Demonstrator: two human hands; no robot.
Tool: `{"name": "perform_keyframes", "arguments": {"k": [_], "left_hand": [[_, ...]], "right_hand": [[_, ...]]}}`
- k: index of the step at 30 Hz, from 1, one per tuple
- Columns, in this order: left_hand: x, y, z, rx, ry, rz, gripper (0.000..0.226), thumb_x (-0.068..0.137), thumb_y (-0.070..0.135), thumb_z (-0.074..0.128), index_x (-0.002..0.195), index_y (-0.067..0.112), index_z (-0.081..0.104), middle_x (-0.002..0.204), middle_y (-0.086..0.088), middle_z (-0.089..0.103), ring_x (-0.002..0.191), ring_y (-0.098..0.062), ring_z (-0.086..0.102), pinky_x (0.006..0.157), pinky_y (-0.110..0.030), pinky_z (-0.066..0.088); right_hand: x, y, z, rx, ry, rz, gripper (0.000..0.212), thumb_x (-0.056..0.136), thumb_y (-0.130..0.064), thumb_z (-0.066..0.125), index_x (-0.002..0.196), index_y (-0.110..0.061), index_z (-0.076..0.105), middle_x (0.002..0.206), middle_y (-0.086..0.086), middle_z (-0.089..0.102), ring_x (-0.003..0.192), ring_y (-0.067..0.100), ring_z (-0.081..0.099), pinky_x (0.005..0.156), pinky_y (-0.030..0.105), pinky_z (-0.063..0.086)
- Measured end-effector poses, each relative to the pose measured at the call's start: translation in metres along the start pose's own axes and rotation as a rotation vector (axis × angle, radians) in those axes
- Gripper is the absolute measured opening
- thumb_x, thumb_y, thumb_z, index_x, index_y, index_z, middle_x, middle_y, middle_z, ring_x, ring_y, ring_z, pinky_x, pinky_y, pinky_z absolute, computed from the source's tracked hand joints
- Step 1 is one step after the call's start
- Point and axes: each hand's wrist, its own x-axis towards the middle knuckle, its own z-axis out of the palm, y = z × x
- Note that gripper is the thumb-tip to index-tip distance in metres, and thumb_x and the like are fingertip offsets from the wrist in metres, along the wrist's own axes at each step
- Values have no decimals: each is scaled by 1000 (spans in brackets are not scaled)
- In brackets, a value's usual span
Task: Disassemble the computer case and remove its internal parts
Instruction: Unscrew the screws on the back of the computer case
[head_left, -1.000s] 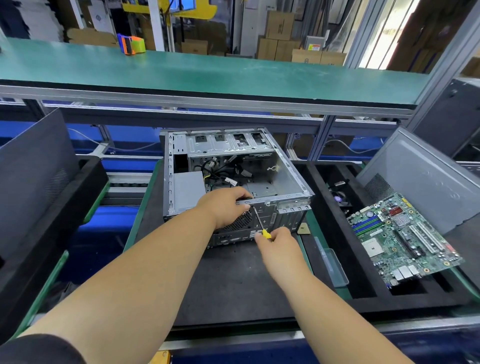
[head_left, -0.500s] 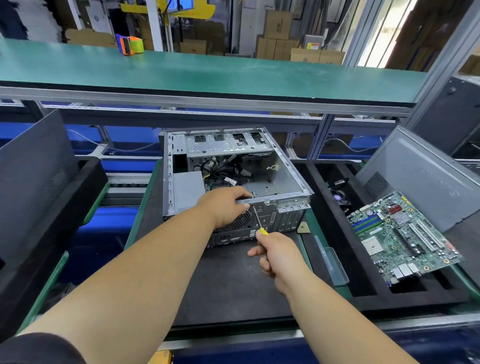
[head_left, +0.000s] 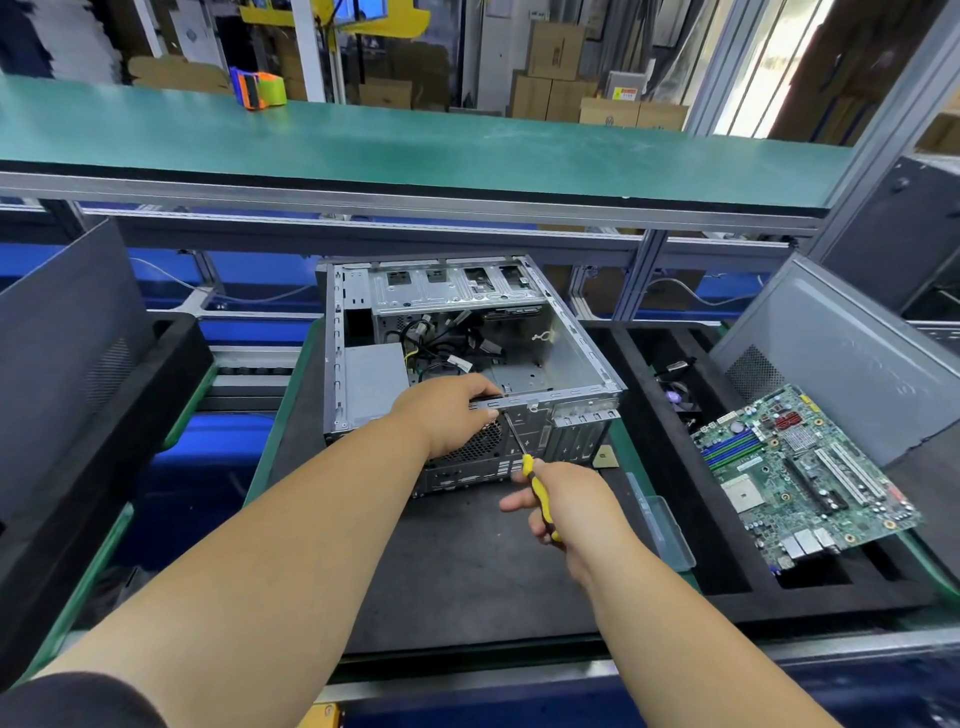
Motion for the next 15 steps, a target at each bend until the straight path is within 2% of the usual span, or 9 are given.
{"name": "perform_keyframes", "arguments": {"k": [3, 5, 8, 12, 15], "left_hand": [[0, 0, 0, -1, -2, -4, 30, 93, 47, 55, 124, 46, 54, 121, 14, 63, 108, -15, 57, 79, -29, 41], [0, 0, 0, -4, -1, -2, 30, 93, 47, 55, 123, 46, 55, 120, 14, 64, 107, -15, 57, 78, -29, 41], [-1, -1, 0, -5, -3, 0, 30, 93, 46, 54, 123, 46, 55, 120, 14, 63, 107, -15, 57, 77, -28, 40], [0, -1, 0, -7, -3, 0, 29, 93, 47, 54, 123, 46, 55, 119, 14, 64, 105, -15, 57, 76, -28, 41], [0, -1, 1, -5, -3, 2, 30, 94, 46, 54, 123, 45, 54, 120, 14, 63, 106, -15, 57, 76, -28, 40]], "right_hand": [[0, 8, -2, 108, 29, -119, 15, 100, -23, 53, 95, -12, 62, 66, 1, 65, 37, 12, 43, 43, 21, 30], [2, 17, -2, 186, 42, -168, 8, 96, -21, 60, 95, -13, 62, 67, 2, 61, 39, 11, 44, 44, 21, 30], [7, 21, 0, 222, 63, -153, 11, 92, -24, 65, 98, -14, 62, 68, 2, 55, 41, 10, 40, 44, 20, 31], [6, 20, 0, 357, -9, -18, 30, 98, -33, 54, 88, -8, 67, 60, 4, 57, 41, 12, 40, 44, 21, 32], [4, 20, -1, 409, -52, 30, 37, 101, -25, 45, 84, -2, 68, 57, 6, 57, 40, 11, 41, 43, 21, 32]]}}
